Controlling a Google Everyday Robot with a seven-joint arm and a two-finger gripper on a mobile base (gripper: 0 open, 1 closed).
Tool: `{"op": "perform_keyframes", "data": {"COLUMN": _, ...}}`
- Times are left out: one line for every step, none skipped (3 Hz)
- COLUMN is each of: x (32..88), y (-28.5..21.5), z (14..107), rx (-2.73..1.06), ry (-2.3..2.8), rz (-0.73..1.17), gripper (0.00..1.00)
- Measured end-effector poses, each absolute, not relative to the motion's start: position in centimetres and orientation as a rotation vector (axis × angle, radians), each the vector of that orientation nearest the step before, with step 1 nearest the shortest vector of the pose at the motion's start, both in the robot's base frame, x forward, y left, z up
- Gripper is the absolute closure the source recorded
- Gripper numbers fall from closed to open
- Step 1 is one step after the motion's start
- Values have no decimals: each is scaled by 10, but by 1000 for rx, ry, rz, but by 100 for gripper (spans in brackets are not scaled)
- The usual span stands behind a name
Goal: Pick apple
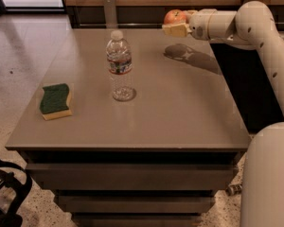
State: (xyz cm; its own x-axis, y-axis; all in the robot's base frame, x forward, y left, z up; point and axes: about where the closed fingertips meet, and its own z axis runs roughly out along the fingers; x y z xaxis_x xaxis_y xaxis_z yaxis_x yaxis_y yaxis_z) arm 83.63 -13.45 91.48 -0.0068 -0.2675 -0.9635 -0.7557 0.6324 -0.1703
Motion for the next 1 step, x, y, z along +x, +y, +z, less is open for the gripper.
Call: {"op": "perform_keyframes", "data": {"x": 826, "y": -142, "z": 948, "rx": -894, "ry": 1525, "rz": 439, "gripper": 100}}
